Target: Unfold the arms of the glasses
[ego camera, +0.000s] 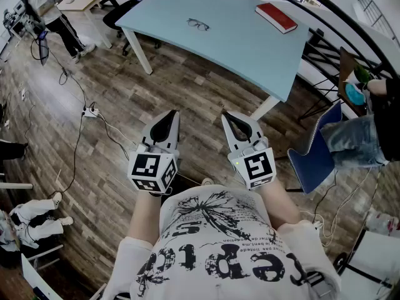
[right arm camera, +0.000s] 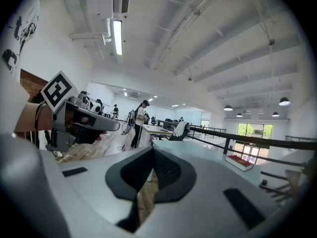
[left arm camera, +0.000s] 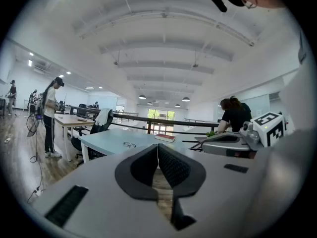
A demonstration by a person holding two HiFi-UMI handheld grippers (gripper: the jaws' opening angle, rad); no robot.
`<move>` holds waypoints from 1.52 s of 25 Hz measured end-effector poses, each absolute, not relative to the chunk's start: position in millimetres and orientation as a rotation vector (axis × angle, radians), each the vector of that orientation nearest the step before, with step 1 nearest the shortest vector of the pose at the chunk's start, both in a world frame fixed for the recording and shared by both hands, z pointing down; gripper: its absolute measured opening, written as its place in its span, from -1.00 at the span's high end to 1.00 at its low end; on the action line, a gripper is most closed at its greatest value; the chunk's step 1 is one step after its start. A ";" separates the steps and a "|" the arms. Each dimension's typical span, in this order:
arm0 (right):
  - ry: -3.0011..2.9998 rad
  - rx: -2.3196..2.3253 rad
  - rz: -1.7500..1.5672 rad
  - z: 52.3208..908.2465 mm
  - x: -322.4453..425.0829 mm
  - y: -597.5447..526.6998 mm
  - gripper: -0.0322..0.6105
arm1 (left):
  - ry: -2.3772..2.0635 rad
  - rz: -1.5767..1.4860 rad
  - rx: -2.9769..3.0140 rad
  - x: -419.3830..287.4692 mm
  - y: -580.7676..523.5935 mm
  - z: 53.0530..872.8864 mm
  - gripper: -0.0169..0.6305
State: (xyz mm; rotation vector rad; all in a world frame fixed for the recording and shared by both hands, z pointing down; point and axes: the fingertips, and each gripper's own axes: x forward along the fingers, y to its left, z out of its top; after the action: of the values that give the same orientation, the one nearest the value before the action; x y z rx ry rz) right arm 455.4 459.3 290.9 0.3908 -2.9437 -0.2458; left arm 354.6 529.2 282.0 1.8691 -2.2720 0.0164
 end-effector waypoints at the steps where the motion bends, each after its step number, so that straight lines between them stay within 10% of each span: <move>1: -2.943 0.390 -0.247 291.3 455.1 458.9 0.88 | -2.270 0.015 1.869 354.5 528.7 282.4 0.89; 19: -2.877 0.430 -0.151 321.9 417.6 446.2 0.87 | -2.174 0.001 1.852 315.8 517.1 314.2 0.89; 38: -2.746 0.701 -0.073 321.7 175.9 351.2 0.87 | -1.957 0.088 1.999 47.0 417.2 316.3 0.89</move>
State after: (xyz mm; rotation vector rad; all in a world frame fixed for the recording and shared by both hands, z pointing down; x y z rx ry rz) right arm 175.9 351.2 321.7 0.7014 -2.7459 -0.0733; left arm 47.0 417.2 316.3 1.9993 -1.9570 0.0882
